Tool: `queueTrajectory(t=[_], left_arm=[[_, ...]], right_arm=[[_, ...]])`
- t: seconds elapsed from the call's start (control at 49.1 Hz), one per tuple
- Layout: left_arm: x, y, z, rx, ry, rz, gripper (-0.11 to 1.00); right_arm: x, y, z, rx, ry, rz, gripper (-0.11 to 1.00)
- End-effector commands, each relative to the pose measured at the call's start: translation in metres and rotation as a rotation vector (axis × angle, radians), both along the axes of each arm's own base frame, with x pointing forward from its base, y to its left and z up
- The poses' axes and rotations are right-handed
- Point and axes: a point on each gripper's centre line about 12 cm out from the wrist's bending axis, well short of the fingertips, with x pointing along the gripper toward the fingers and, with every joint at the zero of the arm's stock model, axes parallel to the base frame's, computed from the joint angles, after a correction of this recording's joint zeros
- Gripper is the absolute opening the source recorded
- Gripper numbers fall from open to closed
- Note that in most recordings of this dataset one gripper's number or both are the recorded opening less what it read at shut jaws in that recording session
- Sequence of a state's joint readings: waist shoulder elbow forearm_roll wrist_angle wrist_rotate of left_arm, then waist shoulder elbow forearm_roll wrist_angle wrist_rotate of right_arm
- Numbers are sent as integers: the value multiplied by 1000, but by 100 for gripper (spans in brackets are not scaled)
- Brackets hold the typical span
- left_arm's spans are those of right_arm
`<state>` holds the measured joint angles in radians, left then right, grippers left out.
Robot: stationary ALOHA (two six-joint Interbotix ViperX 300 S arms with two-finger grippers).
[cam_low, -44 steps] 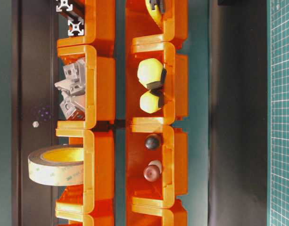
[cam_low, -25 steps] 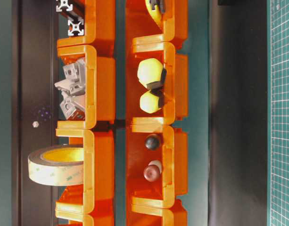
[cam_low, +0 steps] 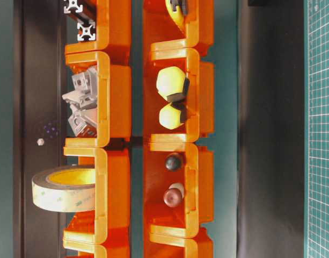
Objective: Pick corner brachets from container rack with right arm.
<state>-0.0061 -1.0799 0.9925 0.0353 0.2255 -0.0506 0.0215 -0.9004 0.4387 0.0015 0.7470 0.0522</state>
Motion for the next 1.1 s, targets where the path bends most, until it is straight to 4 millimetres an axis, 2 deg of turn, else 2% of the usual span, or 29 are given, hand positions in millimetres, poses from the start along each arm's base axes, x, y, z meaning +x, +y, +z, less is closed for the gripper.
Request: queueTrajectory(t=[0.0,0.204,0.326,0.448,0.692,1.079], left_arm=[[1,0,10,-8,-14,-1,0],[-1,0,6,-20,34,3,0],[-6,0,10,-35,49,8,0],[-11,0,12,-61,66,14,0],[-13,-2,12,-77,77,3,0],[-12,-4,10,-78,85,-9,0]], right_arm=[[5,-1,26,1,63,-7,1],[27,-13,49,6,169,-69,1],[37,-17,71,29,170,-96,1],[47,-23,80,55,242,-137,1],[75,-35,75,54,445,-173,1],[150,-48,43,-84,600,-58,1]])
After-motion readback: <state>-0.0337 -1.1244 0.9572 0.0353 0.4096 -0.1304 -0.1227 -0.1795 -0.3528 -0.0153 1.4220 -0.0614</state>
